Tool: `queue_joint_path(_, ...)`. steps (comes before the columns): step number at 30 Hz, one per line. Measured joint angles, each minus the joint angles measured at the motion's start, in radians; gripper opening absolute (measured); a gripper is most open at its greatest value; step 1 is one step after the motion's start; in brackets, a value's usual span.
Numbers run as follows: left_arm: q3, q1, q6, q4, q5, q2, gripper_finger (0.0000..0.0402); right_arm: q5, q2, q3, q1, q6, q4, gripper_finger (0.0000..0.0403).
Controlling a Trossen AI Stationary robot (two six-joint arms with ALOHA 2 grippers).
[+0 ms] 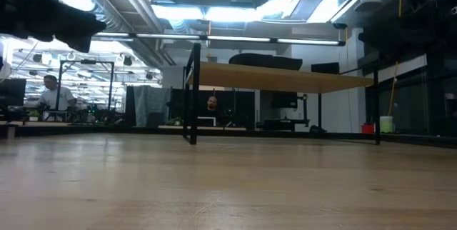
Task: Pick & Place Mini shaped plates
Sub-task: Return to Home Position
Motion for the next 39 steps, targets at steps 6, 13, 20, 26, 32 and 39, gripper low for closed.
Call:
queue_joint_path(6, -0.007, 0.000, 0.055, 0.049, 0.176, 0.000, 0.0112, 0.000, 0.000, 0.000, 0.000, 0.010, 0.000, 0.0186)
queue_joint_path(13, -0.053, 0.000, 0.092, 0.122, 0.299, 0.001, 0.0111, 0.000, 0.000, 0.000, 0.000, -0.003, 0.000, 0.0186)
queue_joint_path(20, -0.053, 0.002, 0.094, 0.114, 0.225, 0.000, 0.0112, -0.001, 0.000, 0.000, 0.000, -0.003, 0.000, 0.0186)
queue_joint_path(26, -0.053, 0.002, 0.097, 0.118, 0.210, 0.000, 0.0112, -0.009, 0.001, 0.000, 0.000, 0.004, 0.000, 0.0186)
queue_joint_path(32, -0.053, 0.002, 0.097, 0.118, 0.214, 0.000, 0.0111, -0.009, 0.001, 0.000, 0.000, 0.001, 0.000, 0.0186)
queue_joint_path(39, -0.053, 0.002, 0.097, 0.118, 0.215, 0.000, 0.0111, -0.009, 0.001, 0.000, 0.000, -0.001, 0.000, 0.0186)
